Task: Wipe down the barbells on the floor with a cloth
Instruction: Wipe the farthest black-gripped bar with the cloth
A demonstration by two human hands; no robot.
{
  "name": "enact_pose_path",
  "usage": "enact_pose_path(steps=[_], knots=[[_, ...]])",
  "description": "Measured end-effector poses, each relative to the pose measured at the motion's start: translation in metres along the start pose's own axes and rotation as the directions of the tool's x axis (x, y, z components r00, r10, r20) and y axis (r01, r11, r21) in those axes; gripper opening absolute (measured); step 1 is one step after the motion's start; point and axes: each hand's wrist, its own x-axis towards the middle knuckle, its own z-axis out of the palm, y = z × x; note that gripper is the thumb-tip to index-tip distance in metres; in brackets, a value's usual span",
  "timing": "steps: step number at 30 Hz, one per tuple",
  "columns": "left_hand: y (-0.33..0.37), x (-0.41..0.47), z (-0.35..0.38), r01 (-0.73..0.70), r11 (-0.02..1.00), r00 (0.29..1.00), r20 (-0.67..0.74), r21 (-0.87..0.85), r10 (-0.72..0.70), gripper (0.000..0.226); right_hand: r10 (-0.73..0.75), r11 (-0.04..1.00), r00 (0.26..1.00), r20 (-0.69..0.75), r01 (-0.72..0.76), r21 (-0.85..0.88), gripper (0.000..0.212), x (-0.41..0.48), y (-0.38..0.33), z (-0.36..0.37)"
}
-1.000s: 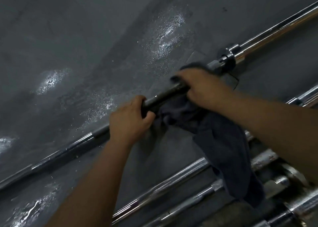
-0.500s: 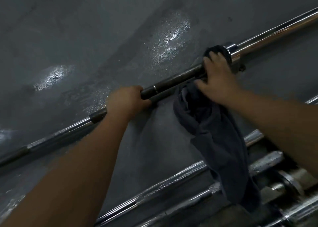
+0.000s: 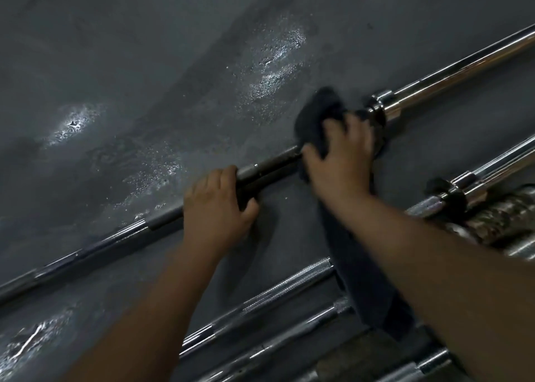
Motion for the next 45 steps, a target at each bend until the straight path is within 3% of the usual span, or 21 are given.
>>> enact_pose_path(steps=[1,4,5,7,8,11,13,15,16,18,20,22,24,26,27,31,34,36,40,43,45], knots=[[0.002,-0.007,-0.001,0.008,1.0,1.0,0.02,0.004,-0.008,0.067,-0.123,0.992,0.989,0.077,0.121,0.022,0.049,-0.017,-0.011,0.005],[0.007,-0.022,-0.009,-0.003,0.997,0.999,0.032,-0.079,0.006,0.063,-0.447,0.892,0.847,0.287,0.446,0.073,0.046,-0.016,0.0,-0.015],[0.007,-0.022,-0.013,0.034,0.991,0.999,0.042,-0.131,-0.029,0.052,-0.419,0.903,0.868,0.267,0.428,0.028,0.045,-0.003,0.012,-0.024],[0.008,-0.006,-0.016,0.165,0.97,0.986,0.069,-0.176,-0.155,0.033,-0.164,0.984,0.981,0.105,0.17,-0.057,0.042,0.016,0.03,-0.035],[0.009,0.002,-0.013,0.187,0.971,0.982,0.069,-0.146,-0.178,0.035,-0.065,0.995,0.996,0.056,0.069,-0.074,0.041,0.013,0.028,-0.032],[0.016,0.004,-0.001,0.065,0.996,0.998,-0.005,-0.054,-0.066,0.041,-0.205,0.977,0.961,0.184,0.211,-0.018,0.041,-0.035,-0.016,-0.005],[0.016,-0.008,0.001,0.011,0.999,1.0,-0.027,-0.039,-0.012,0.037,-0.374,0.925,0.857,0.354,0.373,0.072,0.043,-0.049,-0.025,-0.013],[0.014,-0.021,0.003,-0.015,0.999,1.0,0.014,-0.029,0.016,0.036,-0.432,0.888,0.81,0.396,0.459,0.03,0.042,-0.027,-0.001,-0.029],[0.015,-0.027,0.003,-0.034,0.999,0.999,0.026,-0.034,0.034,0.035,-0.378,0.903,0.846,0.376,0.427,-0.052,0.042,-0.012,0.017,-0.038],[0.019,-0.037,0.004,-0.055,0.998,0.998,0.035,-0.04,0.057,0.034,-0.139,0.968,0.96,0.244,0.184,-0.171,0.042,0.009,0.049,-0.053],[0.028,-0.047,0.004,-0.043,0.999,0.998,0.049,-0.018,0.044,0.031,-0.034,0.98,0.984,0.177,0.067,-0.185,0.041,-0.011,0.045,-0.048],[0.034,-0.057,0.002,-0.047,0.999,0.998,0.052,-0.014,0.047,0.032,-0.14,0.979,0.956,0.259,0.173,-0.112,0.037,-0.052,0.007,-0.03],[0.032,-0.07,0.0,-0.082,0.995,0.995,0.045,-0.058,0.085,0.037,-0.307,0.942,0.852,0.423,0.335,0.01,0.035,-0.083,-0.023,-0.025],[0.03,-0.085,0.0,-0.117,0.985,0.991,0.053,-0.123,0.125,0.043,-0.402,0.895,0.76,0.511,0.443,0.046,0.037,-0.076,-0.013,-0.037],[0.03,-0.092,0.001,-0.12,0.983,0.99,0.06,-0.136,0.129,0.047,-0.41,0.884,0.755,0.511,0.467,0.019,0.039,-0.065,0.005,-0.044],[0.045,-0.097,0.004,-0.023,0.995,0.996,0.087,-0.099,0.032,0.049,-0.135,0.975,0.938,0.318,0.183,-0.125,0.041,-0.024,0.077,-0.075],[0.043,-0.079,0.001,0.018,0.996,0.995,0.099,-0.09,-0.009,0.046,-0.08,0.989,0.968,0.237,0.107,-0.103,0.042,-0.04,0.054,-0.056],[0.035,-0.059,0.0,0.058,0.996,0.995,0.089,-0.066,-0.052,0.045,-0.197,0.977,0.931,0.308,0.213,-0.02,0.04,-0.053,0.024,-0.042],[0.011,-0.015,0.0,0.027,0.994,0.999,-0.041,-0.109,-0.032,0.046,-0.42,0.881,0.745,0.518,0.473,0.034,0.044,-0.022,0.026,-0.049],[0.001,-0.013,0.004,0.051,0.985,0.991,-0.115,-0.167,-0.07,0.043,-0.265,0.945,0.88,0.394,0.318,-0.074,0.044,0.023,0.045,-0.055],[0.007,-0.024,0.009,0.084,0.993,0.989,-0.113,-0.082,-0.093,0.048,-0.165,0.982,0.946,0.278,0.183,-0.04,0.038,0.023,0.033,-0.042]])
